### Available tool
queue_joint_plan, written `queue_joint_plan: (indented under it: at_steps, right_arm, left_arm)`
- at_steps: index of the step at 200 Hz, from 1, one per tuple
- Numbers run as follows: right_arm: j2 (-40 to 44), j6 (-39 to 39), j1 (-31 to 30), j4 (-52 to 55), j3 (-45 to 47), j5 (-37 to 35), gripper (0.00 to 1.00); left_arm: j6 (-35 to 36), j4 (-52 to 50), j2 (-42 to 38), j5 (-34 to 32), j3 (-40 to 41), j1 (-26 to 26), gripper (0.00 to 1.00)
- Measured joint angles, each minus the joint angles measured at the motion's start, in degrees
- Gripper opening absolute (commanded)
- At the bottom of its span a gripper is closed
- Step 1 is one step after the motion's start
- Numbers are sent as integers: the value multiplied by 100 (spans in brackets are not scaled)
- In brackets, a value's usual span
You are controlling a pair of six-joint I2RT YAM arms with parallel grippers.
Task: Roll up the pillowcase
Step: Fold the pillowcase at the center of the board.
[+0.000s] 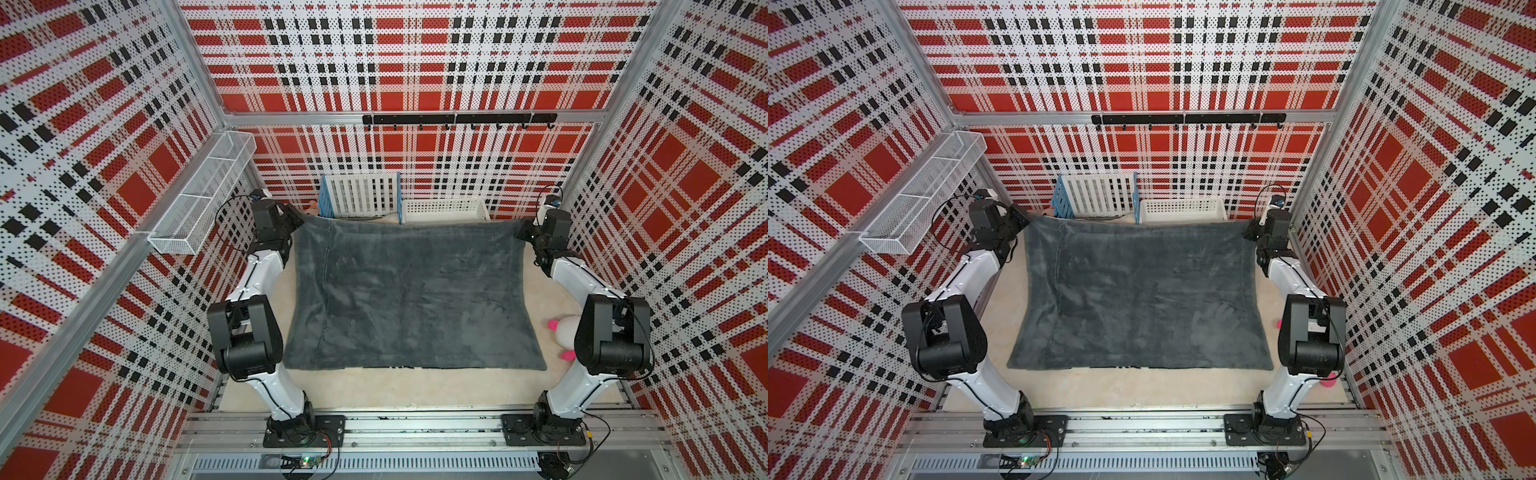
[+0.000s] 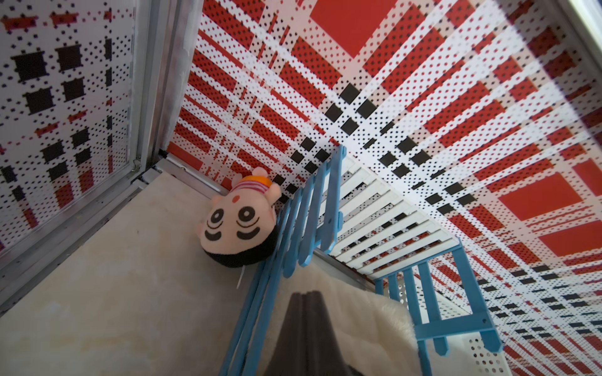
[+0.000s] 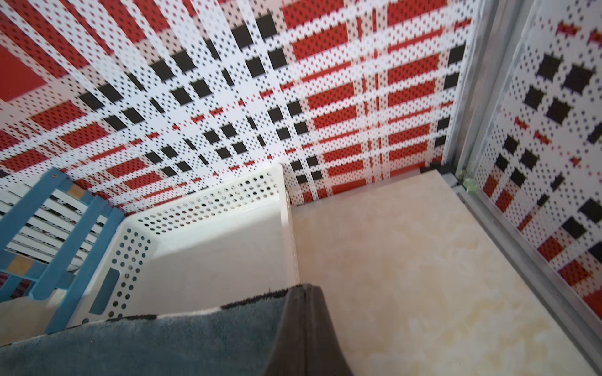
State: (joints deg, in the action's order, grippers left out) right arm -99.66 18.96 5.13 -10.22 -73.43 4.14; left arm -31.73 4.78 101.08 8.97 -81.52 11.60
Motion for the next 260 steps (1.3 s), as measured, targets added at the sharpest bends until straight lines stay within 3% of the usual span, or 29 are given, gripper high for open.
queue_joint_plan:
  at_steps: [30, 56, 105, 147, 194, 260]
  right_arm:
    - [-96, -160, 7, -186, -289, 37, 0]
    - [-9, -177, 15, -483, -24, 37, 0]
    - [1113, -184, 37, -1250, 2033, -173, 0]
    - [2083, -203, 37, -1545, 3077, -568, 0]
    - [3051, -59, 37, -1668, 4175, -1071, 0]
    - [3915, 186, 37, -1423, 4913, -1731, 0]
  left_arm:
    - [-90, 109, 133, 2, -345, 0, 0]
    - [-133, 356, 83, -11, -267, 0, 0]
    - [-232, 861, -925, -79, 1624, 142, 0]
    - [-328, 1145, -1974, -289, 2962, 341, 0]
    - [-518, 1285, -2911, -605, 4046, 424, 0]
    - [-898, 1248, -3563, -817, 5001, 476, 0]
